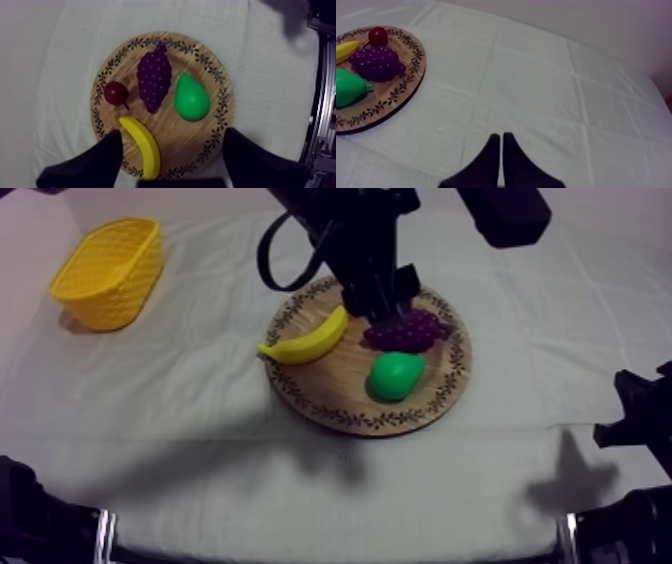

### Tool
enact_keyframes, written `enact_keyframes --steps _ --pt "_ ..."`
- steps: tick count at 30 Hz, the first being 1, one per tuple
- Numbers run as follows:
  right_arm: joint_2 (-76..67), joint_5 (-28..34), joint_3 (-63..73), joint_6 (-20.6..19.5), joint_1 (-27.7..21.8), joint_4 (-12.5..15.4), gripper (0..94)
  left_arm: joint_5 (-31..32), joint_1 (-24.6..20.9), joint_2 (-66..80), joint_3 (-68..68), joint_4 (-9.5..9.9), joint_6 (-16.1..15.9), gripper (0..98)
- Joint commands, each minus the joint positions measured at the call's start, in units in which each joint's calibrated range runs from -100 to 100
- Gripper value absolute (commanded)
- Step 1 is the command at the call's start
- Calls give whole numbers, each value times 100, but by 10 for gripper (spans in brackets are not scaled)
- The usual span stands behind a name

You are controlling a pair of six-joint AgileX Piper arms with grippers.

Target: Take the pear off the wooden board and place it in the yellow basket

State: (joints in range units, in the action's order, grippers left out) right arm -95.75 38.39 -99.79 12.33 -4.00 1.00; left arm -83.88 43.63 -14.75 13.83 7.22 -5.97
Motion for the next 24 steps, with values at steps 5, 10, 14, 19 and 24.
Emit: enact_keyframes --steps 5,10,14,19,24 --pt "-1 0 1 0 1 0 3 -5 -18 -384 16 -86 -2 866" --pt "-1 0 1 0 1 0 3 32 -18 -790 43 -154 5 884" --pt "-1 0 1 0 1 0 3 34 -1 -1137 133 -232 11 893" --pt "-1 0 1 0 1 0 3 32 -28 -1641 258 -404 -20 906" --pt "-1 0 1 -3 1 0 3 -1 -56 -2203 506 -547 -72 911"
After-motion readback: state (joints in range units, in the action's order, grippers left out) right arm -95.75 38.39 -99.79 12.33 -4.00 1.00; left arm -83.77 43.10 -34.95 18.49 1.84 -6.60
